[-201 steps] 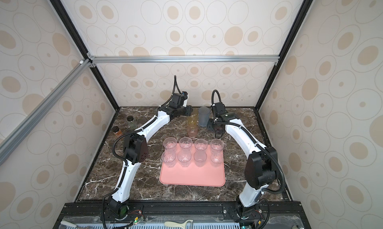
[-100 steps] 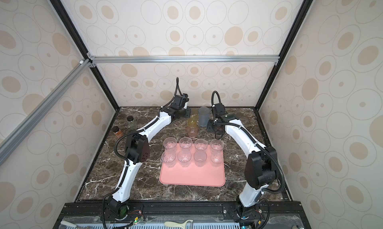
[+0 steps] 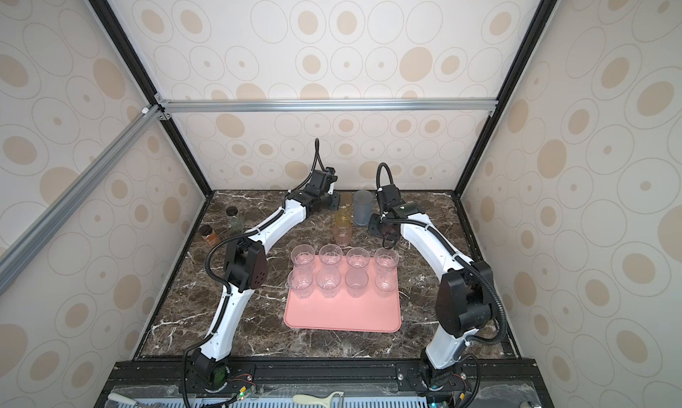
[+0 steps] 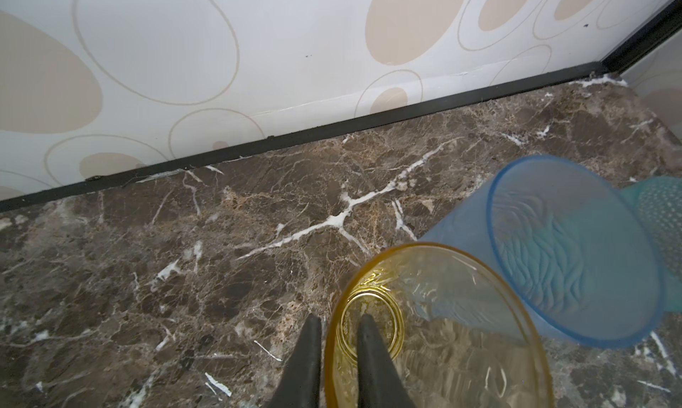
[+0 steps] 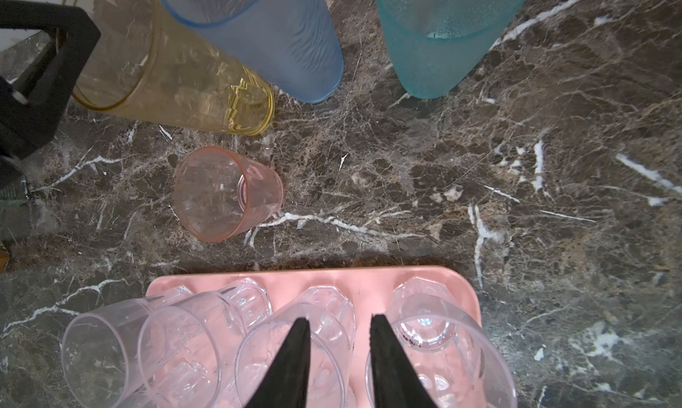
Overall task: Place the glasses into the tray
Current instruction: 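Lift the yellow glass with the left gripper toward the tray while the right gripper approaches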
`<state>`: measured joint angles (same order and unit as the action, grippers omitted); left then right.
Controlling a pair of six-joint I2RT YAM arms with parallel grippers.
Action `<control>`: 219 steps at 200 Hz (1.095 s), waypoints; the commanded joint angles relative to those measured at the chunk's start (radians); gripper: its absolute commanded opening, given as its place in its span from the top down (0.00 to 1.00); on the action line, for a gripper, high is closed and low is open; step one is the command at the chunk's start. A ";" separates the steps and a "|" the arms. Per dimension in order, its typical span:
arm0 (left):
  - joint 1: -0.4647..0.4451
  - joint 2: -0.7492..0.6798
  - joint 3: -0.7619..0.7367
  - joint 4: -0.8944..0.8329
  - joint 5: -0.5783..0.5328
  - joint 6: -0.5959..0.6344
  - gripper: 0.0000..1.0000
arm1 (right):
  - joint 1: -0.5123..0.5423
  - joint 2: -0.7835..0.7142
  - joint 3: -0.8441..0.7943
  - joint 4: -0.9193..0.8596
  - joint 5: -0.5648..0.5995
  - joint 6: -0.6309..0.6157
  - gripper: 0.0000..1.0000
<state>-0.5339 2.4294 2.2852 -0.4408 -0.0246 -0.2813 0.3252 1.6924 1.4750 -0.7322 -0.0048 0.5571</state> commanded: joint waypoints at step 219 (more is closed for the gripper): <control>0.043 -0.397 -0.372 0.105 -0.122 0.045 1.00 | 0.015 -0.052 0.000 -0.013 -0.003 0.027 0.70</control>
<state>-0.5034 2.1334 2.0003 -0.4347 -0.1104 -0.2615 0.3279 1.6833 1.4601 -0.7300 -0.0082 0.5652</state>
